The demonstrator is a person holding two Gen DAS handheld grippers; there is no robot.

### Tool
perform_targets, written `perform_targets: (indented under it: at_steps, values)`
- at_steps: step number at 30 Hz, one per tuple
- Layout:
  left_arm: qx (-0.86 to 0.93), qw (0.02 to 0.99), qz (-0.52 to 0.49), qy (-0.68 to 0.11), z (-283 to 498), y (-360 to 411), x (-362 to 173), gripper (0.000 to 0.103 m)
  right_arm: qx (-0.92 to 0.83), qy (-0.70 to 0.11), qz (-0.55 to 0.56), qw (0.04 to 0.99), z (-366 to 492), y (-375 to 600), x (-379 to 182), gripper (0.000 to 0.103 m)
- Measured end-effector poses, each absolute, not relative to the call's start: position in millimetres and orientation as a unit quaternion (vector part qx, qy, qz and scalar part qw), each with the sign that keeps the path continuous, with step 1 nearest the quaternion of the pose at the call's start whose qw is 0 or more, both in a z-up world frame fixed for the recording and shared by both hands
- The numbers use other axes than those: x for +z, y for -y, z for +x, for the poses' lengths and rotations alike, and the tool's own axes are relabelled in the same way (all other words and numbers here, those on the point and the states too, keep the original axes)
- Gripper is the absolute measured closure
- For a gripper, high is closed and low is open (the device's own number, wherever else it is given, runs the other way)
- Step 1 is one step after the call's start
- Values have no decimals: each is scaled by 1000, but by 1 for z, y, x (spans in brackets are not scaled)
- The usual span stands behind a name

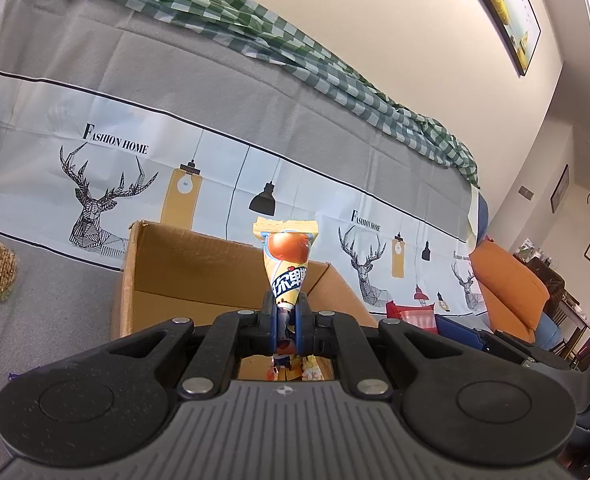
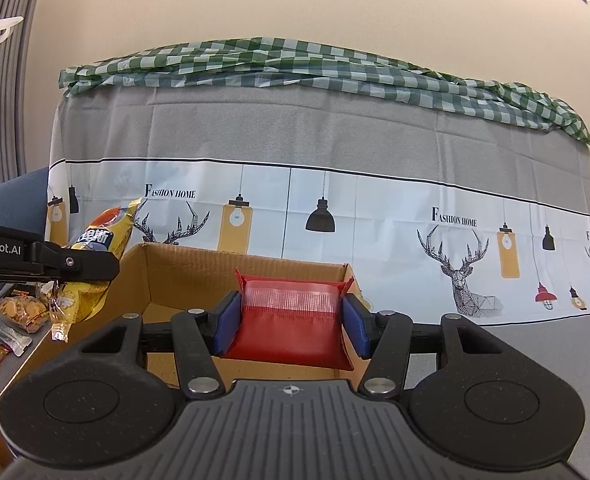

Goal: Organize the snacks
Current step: 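Hold the yellow bar and red pack above the box with both grippers, then open both grippers to drop the yellow bar and red pack into the box, then move the left gripper to the red-wrapped candy while the right gripper lowers onto the purple chocolate bar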

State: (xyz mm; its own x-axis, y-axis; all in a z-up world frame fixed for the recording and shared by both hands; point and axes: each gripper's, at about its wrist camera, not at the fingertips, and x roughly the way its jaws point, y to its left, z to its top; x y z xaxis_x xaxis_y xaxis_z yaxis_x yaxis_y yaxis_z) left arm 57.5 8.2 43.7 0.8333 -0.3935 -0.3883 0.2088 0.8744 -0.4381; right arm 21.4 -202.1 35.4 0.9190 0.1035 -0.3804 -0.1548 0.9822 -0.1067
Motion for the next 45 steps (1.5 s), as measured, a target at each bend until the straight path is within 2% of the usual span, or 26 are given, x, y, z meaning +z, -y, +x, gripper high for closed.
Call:
perform_targets:
  at_steps: [14,17,19,26,28,34,42,45]
  values:
    - [-172,935,-196,-240,57,-7,44,94,69,-193,-69,976,21,201,35,46]
    - [-178,935,-193,-238,57,-6,45,86,66,-195,-72,976,22,201,34,42]
    - [-180,935,-192,-238,57,-6,45,86,66,-195,-71,976,23,202,35,36]
    - [-183,932,-195,-243,57,-9,44,86,66,-197,-70,976,24,201,35,31]
    - [-185,931,-195,-246,57,-10,44,82,67,-198,-69,975,25,199,35,27]
    - [-182,932,-191,-247,51,-18,46,60,69,-200,-58,976,26,187,37,24]
    - [-181,939,-169,-238,24,-41,54,19,66,-201,-31,977,19,163,39,22]
    - [-152,954,-137,-220,7,-54,62,14,65,-200,-11,978,15,155,42,22]
